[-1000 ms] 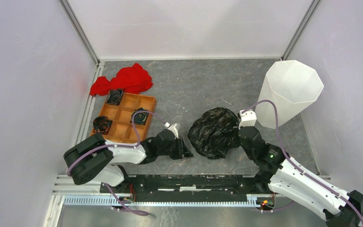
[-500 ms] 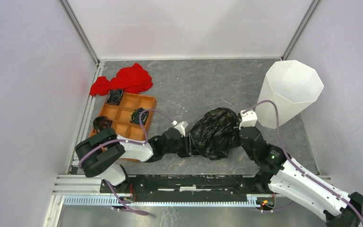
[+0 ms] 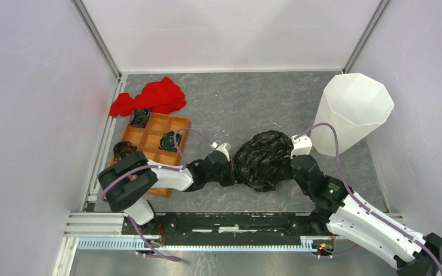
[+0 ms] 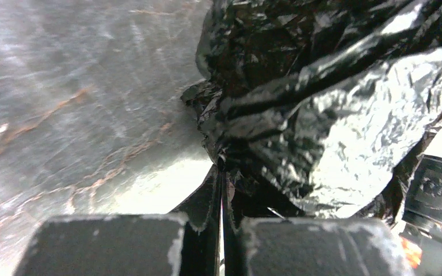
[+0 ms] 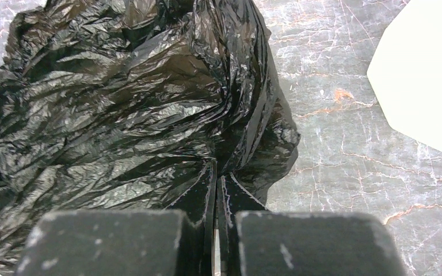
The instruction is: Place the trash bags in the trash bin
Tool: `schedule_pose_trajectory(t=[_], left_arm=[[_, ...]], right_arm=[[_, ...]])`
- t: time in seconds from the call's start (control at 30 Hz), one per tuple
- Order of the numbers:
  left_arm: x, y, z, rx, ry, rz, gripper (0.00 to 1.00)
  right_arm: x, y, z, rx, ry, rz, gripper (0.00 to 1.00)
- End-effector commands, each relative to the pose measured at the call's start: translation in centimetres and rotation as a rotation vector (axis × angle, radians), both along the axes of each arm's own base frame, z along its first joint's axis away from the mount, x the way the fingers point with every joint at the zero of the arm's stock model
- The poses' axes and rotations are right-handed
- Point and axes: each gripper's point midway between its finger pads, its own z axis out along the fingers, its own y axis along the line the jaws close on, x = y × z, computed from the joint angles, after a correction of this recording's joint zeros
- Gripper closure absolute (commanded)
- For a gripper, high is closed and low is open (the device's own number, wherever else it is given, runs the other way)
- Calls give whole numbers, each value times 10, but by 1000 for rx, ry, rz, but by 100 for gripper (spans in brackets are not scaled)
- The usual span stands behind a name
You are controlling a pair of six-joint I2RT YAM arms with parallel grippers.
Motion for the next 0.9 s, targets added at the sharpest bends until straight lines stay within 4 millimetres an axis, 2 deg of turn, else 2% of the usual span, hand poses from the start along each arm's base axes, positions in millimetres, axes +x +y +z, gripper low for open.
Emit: schedule_pose_trajectory(t=[0.0,0.1,0.2,0.27,0.3,0.33,0.37,0.4,0.43,0.5,0.53,0.57,0.6,0.63,0.67,0.7,0.73,0.77,0.8,0.87], left_arm=[[19,19,13,92,-87,71,98],[31,41,24,155,-122,136,98],[48,59,48,144,-109,180,98],[66,74,72,127,-103,206,98],[78,80,94,108,-128,214,98],[93,88,124,91,-176,227,98],[109,99,158,88,-253,236,98],[119,104,203,80,-340,243,98],[123,107,252,59,-428,252,98],[117,114,345,-5,-616,233,98],[109,118,382,-54,-687,229,98],[96,126,416,-107,-754,235,98],[89,134,434,-135,-795,256,98],[85,140,437,-139,-810,278,98],[85,147,430,-129,-806,306,98],[84,158,417,-109,-800,354,98],[88,162,386,-65,-752,383,98],[92,164,346,-14,-679,399,98],[92,163,286,57,-573,390,98],[78,159,189,136,-382,341,98]], right_arm=[[1,-1,0,5,-13,-4,100],[4,7,1,19,-30,29,100],[14,19,6,13,-55,61,99],[28,29,24,-36,-63,78,100],[37,34,49,-51,-85,77,100],[47,37,72,-83,-106,67,100],[58,43,109,-94,-150,67,100],[67,48,157,-79,-215,71,100],[71,52,195,-49,-269,78,100],[68,64,269,50,-397,145,100],[61,72,299,108,-464,203,100],[53,78,321,168,-523,260,100],[46,81,329,205,-557,298,100],[41,85,328,237,-577,325,100],[38,89,315,256,-568,348,100],[38,92,292,261,-548,355,99],[37,93,267,269,-516,354,99],[39,95,225,256,-446,346,99],[38,96,190,247,-383,339,100],[26,99,100,240,-203,349,100]])
